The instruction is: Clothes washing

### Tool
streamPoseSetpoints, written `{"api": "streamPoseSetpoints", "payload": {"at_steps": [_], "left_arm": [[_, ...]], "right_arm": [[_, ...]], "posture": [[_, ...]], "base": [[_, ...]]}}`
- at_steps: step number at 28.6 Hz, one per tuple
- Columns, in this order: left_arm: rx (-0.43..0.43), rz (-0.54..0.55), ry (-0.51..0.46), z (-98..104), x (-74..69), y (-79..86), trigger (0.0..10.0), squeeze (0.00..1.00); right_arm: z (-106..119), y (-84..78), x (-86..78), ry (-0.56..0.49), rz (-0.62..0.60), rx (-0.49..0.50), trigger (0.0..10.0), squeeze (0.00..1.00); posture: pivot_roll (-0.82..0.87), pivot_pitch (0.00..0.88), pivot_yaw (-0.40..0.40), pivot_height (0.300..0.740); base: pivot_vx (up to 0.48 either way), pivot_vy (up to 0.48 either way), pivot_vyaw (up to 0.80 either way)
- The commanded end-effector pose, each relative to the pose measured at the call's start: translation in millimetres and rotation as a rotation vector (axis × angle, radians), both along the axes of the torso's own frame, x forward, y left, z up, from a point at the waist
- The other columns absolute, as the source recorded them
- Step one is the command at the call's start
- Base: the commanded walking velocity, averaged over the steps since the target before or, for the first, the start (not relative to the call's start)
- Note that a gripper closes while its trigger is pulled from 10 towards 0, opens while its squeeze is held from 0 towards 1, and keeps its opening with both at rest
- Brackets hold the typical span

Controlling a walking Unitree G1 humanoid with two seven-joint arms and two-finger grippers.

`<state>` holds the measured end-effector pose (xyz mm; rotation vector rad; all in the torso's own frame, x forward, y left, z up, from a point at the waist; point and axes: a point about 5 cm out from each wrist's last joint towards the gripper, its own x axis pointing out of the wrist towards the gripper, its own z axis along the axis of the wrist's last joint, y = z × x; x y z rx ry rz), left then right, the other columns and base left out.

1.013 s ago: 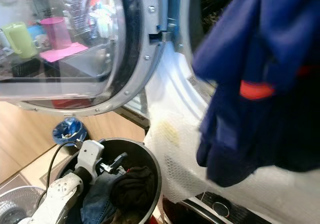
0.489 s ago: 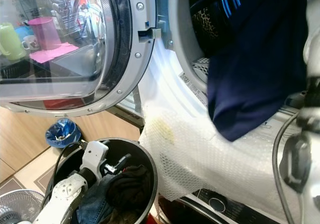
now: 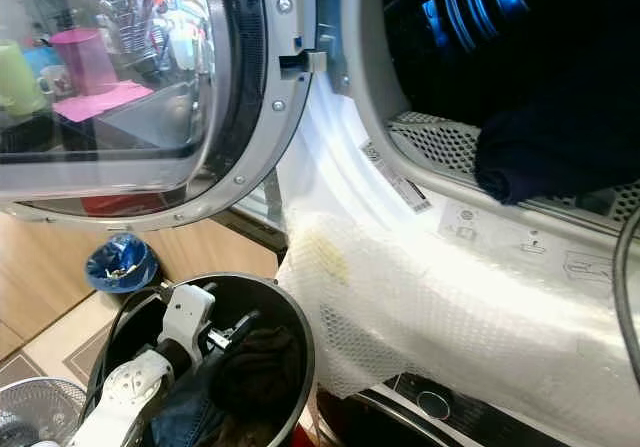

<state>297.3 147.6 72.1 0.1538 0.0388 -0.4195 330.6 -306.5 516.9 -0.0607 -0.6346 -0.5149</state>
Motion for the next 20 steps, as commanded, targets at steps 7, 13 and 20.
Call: {"api": "streamPoseSetpoints", "payload": {"at_steps": [7, 13, 20], "left_arm": [[0.026, -0.037, 0.018, -2.2, -2.7, -1.8, 10.0, 0.0], [0.03, -0.044, 0.026, -2.3, -3.3, -1.8, 10.0, 0.0], [0.031, -0.056, 0.036, -3.8, -5.1, -3.0, 10.0, 0.0]], "right_arm": [[-84.7, 1.8, 44.1, 0.397, 0.0, -0.013, 10.0, 0.0], [-104.1, -13.8, 42.3, 0.428, -0.044, 0.127, 10.0, 1.0], [-99.8, -19.2, 37.6, 0.344, -0.036, 0.285, 10.0, 1.0]], "posture": [[0.02, 0.069, 0.05, 0.74], [0.03, 0.071, 0.056, 0.74], [0.02, 0.071, 0.063, 0.74]], "base": [[0.0, 0.0, 0.0], [0.0, 0.0, 0.0], [0.0, 0.0, 0.0]]}}
